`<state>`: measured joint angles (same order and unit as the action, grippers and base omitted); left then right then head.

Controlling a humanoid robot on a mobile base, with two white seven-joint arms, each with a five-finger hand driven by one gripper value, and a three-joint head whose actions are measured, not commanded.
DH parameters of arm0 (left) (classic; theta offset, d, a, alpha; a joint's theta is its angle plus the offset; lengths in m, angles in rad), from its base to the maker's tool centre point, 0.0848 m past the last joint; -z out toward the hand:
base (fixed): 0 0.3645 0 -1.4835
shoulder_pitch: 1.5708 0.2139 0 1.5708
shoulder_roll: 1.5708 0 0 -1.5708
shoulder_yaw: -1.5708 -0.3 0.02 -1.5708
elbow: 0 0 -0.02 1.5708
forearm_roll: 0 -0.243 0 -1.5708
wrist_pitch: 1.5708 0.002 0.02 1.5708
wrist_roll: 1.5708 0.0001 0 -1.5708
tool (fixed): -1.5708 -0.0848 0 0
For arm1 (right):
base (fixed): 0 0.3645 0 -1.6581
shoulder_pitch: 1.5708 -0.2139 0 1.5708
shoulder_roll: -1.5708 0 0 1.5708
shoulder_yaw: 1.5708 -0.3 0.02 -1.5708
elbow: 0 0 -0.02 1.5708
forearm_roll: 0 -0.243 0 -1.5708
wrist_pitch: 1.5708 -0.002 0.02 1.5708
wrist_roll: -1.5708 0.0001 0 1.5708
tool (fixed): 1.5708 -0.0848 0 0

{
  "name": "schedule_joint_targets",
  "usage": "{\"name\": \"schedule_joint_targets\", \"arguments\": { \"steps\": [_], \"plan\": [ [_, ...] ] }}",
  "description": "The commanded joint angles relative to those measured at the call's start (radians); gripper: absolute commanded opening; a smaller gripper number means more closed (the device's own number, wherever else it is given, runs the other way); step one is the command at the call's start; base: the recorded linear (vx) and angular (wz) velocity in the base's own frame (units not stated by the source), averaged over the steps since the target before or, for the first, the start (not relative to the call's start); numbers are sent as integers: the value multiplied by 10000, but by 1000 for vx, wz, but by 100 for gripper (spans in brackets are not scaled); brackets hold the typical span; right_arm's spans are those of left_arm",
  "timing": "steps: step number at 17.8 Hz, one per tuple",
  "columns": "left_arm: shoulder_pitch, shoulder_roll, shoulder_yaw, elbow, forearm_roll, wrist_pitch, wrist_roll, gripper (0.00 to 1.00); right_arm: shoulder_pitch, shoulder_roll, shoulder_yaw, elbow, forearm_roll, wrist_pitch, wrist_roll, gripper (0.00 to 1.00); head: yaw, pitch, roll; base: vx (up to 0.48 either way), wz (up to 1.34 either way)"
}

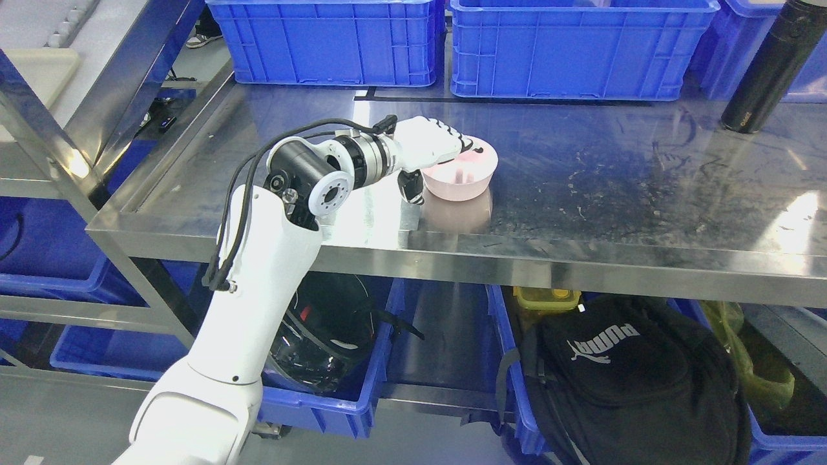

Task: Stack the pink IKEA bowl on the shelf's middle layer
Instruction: 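Hook the left hand fingers over the pink bowl's rim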

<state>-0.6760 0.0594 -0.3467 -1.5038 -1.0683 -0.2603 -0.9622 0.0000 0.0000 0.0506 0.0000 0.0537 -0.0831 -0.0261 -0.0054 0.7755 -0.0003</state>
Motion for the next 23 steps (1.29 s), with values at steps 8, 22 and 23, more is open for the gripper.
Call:
{"name": "schedule_joint_targets", "arguments": {
  "steps": [8,22,23],
  "plan": [
    [-219,-420,-399,1769,-55,56,926,86,230,-175,0,-175,0,3,0,100,0,0,0,0,0],
    [-664,-420,-308,2306,174,-35,266,46,230,-175,0,-175,0,3,0,100,0,0,0,0,0],
    [-664,-420,-246,2291,403,-50,250,32,230,-175,0,-175,0,3,0,100,0,0,0,0,0]
  ]
}}
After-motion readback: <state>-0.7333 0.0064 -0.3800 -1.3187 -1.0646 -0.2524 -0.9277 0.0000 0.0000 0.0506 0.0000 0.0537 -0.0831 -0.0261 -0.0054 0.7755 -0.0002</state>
